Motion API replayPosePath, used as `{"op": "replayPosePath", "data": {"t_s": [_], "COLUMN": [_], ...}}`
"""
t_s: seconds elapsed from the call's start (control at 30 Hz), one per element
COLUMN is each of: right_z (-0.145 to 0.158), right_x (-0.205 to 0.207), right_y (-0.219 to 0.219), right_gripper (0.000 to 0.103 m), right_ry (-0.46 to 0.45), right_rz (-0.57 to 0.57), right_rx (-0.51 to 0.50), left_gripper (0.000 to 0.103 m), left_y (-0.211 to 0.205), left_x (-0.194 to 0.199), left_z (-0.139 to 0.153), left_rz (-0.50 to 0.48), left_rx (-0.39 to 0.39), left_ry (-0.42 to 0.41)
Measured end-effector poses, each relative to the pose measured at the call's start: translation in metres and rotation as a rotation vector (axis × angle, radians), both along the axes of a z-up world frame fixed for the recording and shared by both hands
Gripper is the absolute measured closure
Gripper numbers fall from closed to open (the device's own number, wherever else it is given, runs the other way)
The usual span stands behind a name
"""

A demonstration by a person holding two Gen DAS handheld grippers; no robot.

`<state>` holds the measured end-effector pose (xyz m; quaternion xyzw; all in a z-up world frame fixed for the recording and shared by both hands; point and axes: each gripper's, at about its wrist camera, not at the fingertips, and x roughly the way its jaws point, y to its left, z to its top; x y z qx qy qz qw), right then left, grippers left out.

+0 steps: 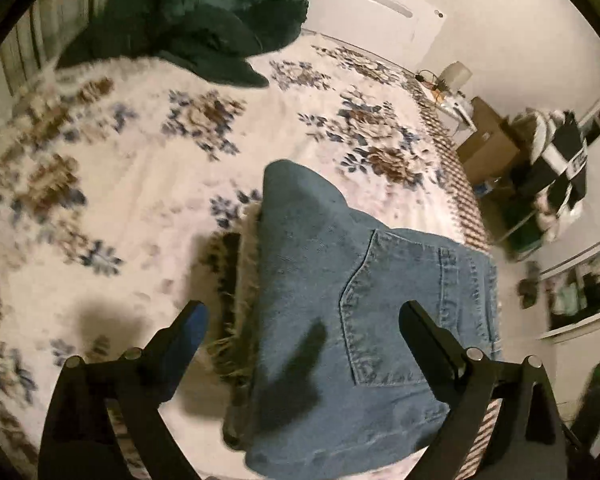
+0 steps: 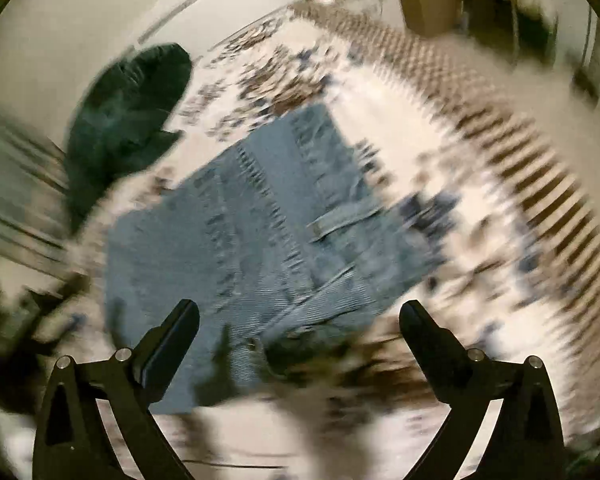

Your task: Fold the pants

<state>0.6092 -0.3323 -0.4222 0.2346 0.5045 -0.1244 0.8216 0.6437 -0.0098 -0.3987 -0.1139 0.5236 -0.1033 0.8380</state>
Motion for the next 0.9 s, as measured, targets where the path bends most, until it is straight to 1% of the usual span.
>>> {"op": "replayPosePath", "data": {"t_s": [0.07, 0.13, 0.23, 0.3, 0.5, 0.6, 0.73, 0.9], "right_z": [0.019, 0.035, 0.062, 0.083, 0.147, 0.18, 0.228, 0.277], "right_x": [-0.006, -0.013, -0.03, -0.045, -0.101, -0.133, -0.182, -0.242], "right_y": [0.013, 0.023, 0.033, 0.039, 0.05, 0.055, 0.065, 0.074], "right_gripper": [0.001, 0.001, 0.001, 0.001, 0.001, 0.001, 0.001, 0.001], "right_ry": [0.001, 0.003, -0.016, -0.035, -0.109, -0.143, -0.214, -0.286], "right_rz": [0.027, 0.045, 0.07, 0.08, 0.098, 0.117, 0.154, 0.19], "right_rx": [-0.141, -0.236, -0.311, -0.33, -0.364, -0.366, -0.386, -0.386], "left_gripper": [0.005, 0.005, 0.005, 0.005, 0.005, 0.005, 0.005, 0.005], "left_y": [-0.005, -0.011, -0.018, -0.022, -0.026, -0.027, -0.029, -0.035], "left_x": [-0.011, -0.029, -0.052, -0.07, -0.13, -0.161, -0.2, -0.257], "left_z": [0.01, 0.022, 0.039, 0.053, 0.106, 0.134, 0.168, 0.209], "left_rz": [-0.012, -0.03, -0.044, -0.049, -0.032, -0.018, 0.0, 0.019], "left_rx": [0.053, 0.1, 0.145, 0.176, 0.209, 0.222, 0.231, 0.246], "left_ry": [-0.026, -0.05, -0.08, -0.095, -0.155, -0.185, -0.227, -0.285]}}
